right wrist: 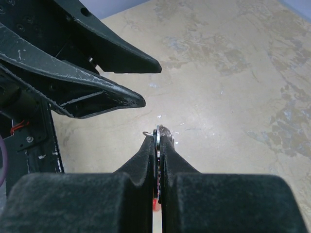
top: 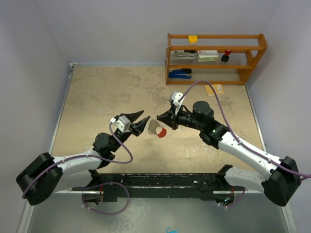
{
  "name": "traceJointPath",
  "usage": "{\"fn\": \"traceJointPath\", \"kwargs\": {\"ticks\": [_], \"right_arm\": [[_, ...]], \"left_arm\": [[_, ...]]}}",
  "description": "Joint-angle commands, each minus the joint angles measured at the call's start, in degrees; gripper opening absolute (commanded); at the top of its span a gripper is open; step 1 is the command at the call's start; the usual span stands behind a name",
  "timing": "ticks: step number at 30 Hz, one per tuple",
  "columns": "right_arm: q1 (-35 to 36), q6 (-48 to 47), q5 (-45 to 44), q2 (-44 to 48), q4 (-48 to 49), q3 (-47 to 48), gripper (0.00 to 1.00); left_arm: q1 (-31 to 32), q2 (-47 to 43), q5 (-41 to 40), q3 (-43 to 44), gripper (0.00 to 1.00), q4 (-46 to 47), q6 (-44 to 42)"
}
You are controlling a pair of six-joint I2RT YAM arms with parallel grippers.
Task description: Remove the keys from the keyring
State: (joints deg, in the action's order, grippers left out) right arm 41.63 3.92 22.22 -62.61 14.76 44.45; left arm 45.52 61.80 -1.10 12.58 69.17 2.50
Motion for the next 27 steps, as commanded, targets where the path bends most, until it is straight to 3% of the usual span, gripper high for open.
{"fn": "traceJointPath", "kwargs": {"ticks": [1, 13, 27], "right_arm": [[0.31, -0.31, 2.01, 1.57, 4.57, 0.36, 0.0], [0.38, -0.4, 2.4, 3.26, 4.09, 0.06, 0.0], [0.43, -0.94, 3.15, 4.02, 3.94, -0.19, 0.0]], "left_arm": [[0.1, 2.6, 1.1, 1.58, 0.38, 6.57, 1.42], [0.1, 5.46, 4.79, 2.1, 0.41, 6.86, 2.17], [0.1, 3.43, 1.94, 0.92, 0.41, 5.28, 1.46]]}}
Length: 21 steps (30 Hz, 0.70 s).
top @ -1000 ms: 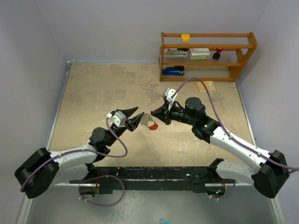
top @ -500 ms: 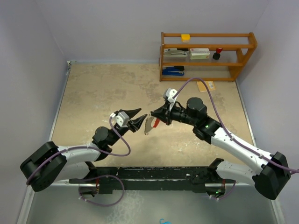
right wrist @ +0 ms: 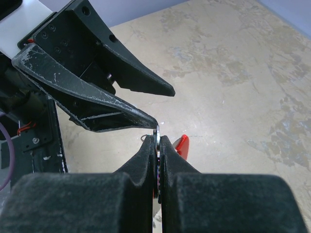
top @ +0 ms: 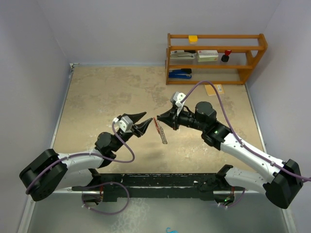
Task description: Remove the keys from the keyring
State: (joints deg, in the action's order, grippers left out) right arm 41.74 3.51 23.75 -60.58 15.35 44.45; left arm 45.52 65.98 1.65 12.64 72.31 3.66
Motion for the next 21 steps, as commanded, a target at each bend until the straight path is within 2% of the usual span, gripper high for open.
{"fn": "traceJointPath", "kwargs": {"ticks": [1, 21], "right_arm": [[0.31, -0.51, 1.67, 2.0, 3.39, -0.29, 0.0], [0.36, -0.65, 2.75, 1.96, 3.63, -0.38, 0.0]], "left_arm": [[0.05, -0.49, -0.66, 1.01, 0.41, 2.17, 0.35], [0.1, 5.92, -1.22, 2.63, 0.41, 6.75, 0.12]]}}
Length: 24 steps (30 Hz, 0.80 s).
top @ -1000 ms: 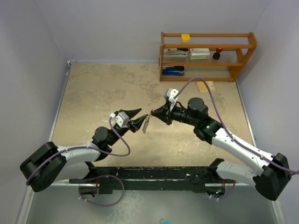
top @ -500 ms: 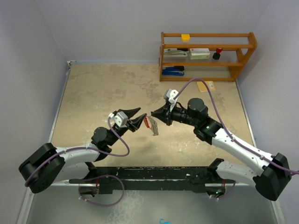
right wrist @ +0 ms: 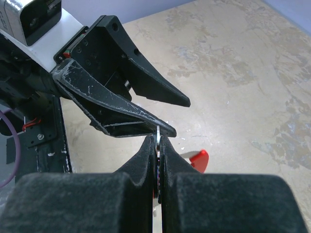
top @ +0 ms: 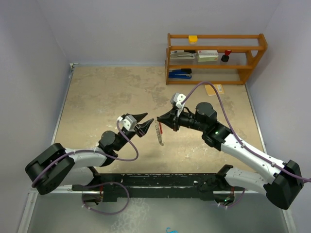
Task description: Remove the keys from the keyring
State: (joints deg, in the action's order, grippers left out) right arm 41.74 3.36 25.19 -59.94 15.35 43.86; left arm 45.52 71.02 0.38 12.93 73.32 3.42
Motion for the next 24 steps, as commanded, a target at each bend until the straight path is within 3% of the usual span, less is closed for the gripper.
{"fn": "traceJointPath", "kwargs": {"ticks": [1, 24], "right_arm": [[0.35, -0.46, 1.35, 1.36, 3.71, 0.25, 0.0], [0.35, -0.54, 1.09, 1.76, 3.85, -0.14, 0.0]], "left_arm": [[0.09, 1.17, 0.13, 2.42, 0.41, 6.19, 0.56], [0.1, 3.98, 1.78, 3.73, 0.41, 9.39, 3.17]]}}
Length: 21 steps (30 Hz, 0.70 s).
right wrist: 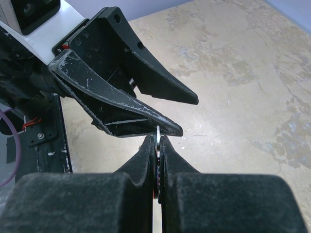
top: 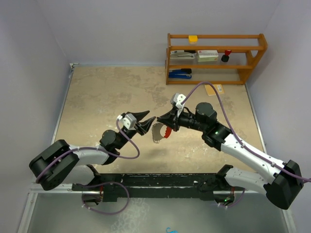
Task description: Remove the keys from the keyring
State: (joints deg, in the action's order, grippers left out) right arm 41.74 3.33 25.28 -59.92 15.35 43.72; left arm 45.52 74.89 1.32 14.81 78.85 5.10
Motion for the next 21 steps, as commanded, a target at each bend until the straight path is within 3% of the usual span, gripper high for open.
{"fn": "traceJointPath", "kwargs": {"ticks": [1, 7, 14, 17, 21], "right_arm": [[0.34, -0.52, 0.93, 1.78, 3.81, 0.04, 0.0], [0.32, -0.52, 0.57, 1.74, 3.86, 0.07, 0.0], [0.36, -0.33, 0.37, 1.06, 4.33, 0.38, 0.0], [0.36, -0.34, 0.06, 0.8, 4.5, 0.61, 0.0], [0.35, -0.34, -0.47, 0.53, 5.17, 0.74, 0.0]], "left_arm": [[0.09, -0.01, 0.72, 1.67, 0.41, 3.81, 1.49], [0.1, -4.89, -1.32, 0.06, 0.41, 0.79, 1.34], [0.1, -20.86, -5.11, -0.08, 0.41, -18.46, -3.52], [0.18, -26.91, -2.86, 0.54, 0.43, -26.45, -4.05], [0.14, -28.42, 3.17, 1.89, 0.43, -31.14, -2.54]]}}
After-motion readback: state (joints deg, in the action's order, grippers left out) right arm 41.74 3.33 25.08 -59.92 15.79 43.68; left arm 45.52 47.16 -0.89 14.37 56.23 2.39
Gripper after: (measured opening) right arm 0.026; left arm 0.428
